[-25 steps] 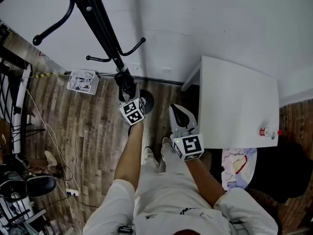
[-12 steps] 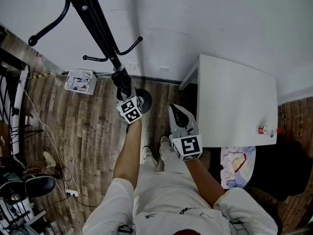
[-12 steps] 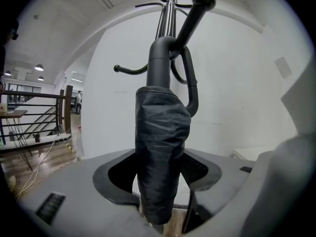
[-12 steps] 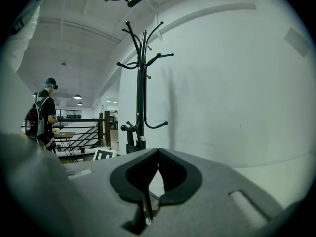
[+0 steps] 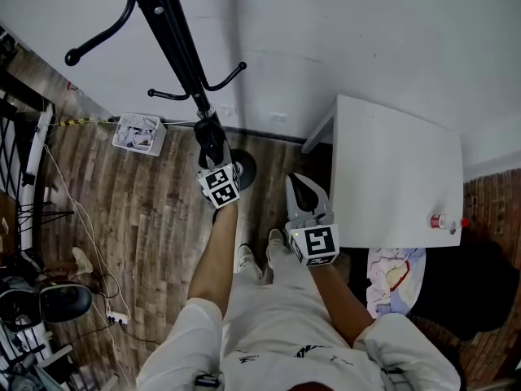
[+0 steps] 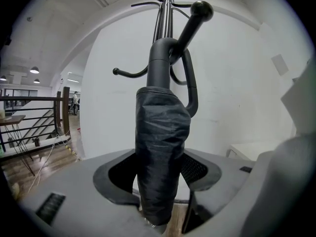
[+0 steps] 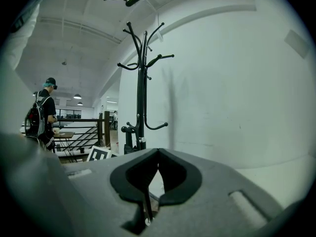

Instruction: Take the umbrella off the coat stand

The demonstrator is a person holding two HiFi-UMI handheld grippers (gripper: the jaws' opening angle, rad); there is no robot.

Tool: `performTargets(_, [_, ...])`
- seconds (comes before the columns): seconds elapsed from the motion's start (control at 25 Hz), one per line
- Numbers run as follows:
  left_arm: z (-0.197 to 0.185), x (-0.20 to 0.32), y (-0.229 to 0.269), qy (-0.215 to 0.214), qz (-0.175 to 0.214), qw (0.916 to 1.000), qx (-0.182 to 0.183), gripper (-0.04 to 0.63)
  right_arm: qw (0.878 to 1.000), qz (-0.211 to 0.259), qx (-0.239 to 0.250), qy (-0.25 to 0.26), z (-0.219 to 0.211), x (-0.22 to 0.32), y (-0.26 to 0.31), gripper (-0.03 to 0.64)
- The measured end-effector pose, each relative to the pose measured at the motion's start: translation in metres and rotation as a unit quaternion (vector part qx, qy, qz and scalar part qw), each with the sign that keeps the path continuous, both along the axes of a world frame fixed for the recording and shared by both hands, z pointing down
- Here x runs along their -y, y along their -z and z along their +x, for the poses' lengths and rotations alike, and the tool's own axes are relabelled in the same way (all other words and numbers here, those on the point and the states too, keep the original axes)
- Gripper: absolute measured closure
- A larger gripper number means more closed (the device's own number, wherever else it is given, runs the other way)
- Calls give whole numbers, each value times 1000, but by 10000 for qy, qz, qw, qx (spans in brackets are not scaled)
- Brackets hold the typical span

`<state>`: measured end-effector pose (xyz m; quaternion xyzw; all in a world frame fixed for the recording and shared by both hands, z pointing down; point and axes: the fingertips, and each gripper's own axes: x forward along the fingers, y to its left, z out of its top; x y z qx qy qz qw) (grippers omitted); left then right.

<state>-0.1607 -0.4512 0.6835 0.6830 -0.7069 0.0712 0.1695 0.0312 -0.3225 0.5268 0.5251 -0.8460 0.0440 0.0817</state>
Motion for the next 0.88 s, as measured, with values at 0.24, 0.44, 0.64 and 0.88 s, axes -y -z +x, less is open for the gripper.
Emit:
performTargets(0.24, [4, -12, 19, -125, 37, 9999, 56, 347, 10000, 66, 56, -15, -1, -4, 10, 621])
performTargets(0.44, [7, -26, 34, -136, -6, 9999, 58, 347, 9999, 146, 88, -30, 1, -7, 20, 620])
performTargets(0.64, [10, -42, 49, -135, -32, 9999, 36, 347, 9999, 138, 85, -8, 1, -9, 25, 621])
performTargets(0.88, [12, -62, 69, -113, -61, 9999, -37, 347, 9998, 160, 72, 125, -3, -17, 37, 621])
